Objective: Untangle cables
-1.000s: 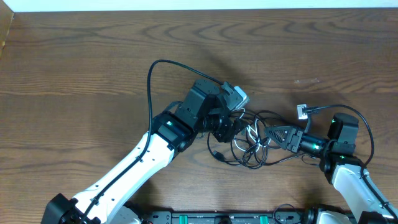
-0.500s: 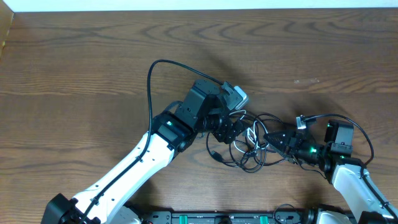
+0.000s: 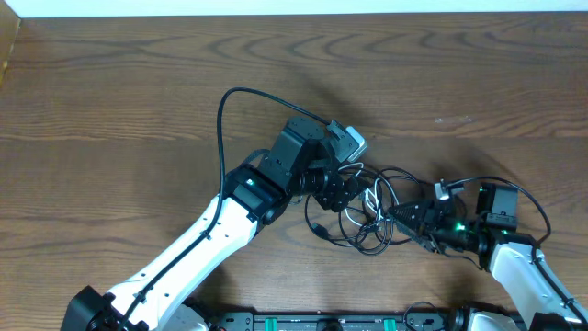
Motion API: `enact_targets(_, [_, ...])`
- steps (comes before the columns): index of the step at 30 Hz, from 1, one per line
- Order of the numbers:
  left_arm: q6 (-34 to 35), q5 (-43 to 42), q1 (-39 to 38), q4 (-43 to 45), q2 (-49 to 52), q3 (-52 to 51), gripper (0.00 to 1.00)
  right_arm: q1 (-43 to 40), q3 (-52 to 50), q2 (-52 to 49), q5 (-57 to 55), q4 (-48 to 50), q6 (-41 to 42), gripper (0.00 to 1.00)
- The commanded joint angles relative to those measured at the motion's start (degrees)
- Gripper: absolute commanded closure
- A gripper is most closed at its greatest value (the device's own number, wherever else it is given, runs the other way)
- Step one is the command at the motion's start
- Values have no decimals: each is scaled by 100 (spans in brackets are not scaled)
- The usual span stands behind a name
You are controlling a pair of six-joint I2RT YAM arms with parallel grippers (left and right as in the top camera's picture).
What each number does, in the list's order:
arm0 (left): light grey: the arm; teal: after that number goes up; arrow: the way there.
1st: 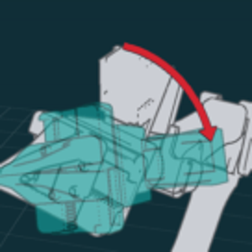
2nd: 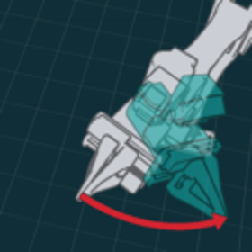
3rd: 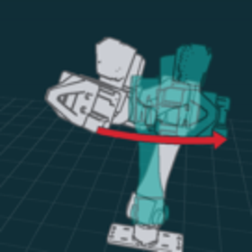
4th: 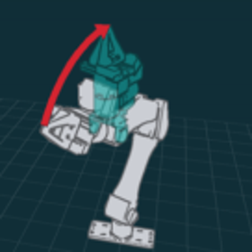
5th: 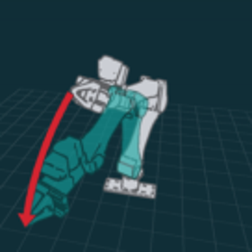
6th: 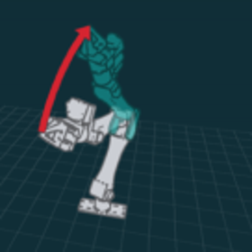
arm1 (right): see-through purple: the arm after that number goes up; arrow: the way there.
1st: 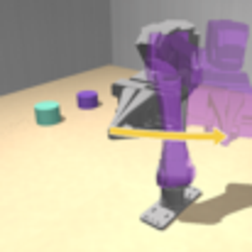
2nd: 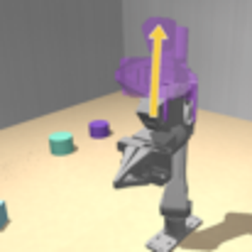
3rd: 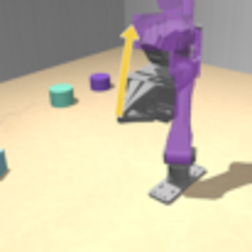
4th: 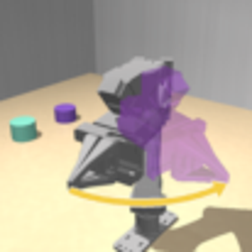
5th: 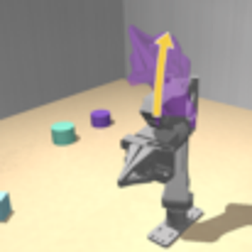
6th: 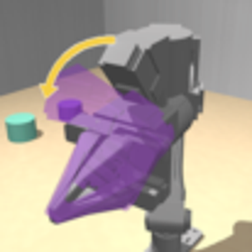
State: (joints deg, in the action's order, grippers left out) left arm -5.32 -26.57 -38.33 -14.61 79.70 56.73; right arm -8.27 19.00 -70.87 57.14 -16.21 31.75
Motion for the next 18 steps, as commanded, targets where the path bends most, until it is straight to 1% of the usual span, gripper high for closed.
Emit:
enact_targets(1, [-15, 70, 0, 11, -125, 136, 25, 254, 7, 0, -273, 31, -50, 38])
enact_targets(6, [-17, 72, 0, 35, -125, 136, 25, 525, 7, 0, -828, 103, 17, 40])
enact_targets(10, [-17, 72, 0, 28, -125, 136, 25, 667, 4, 0, -1202, 201, 103, 48])
enact_targets(17, [-15, 72, 0, 31, -125, 136, 25, 807, 4, -2, -1379, 800, 413, 49])
enact_targets(18, [-17, 72, 0, 31, -125, 136, 25, 813, 4, 0, -1421, 850, 463, 53])
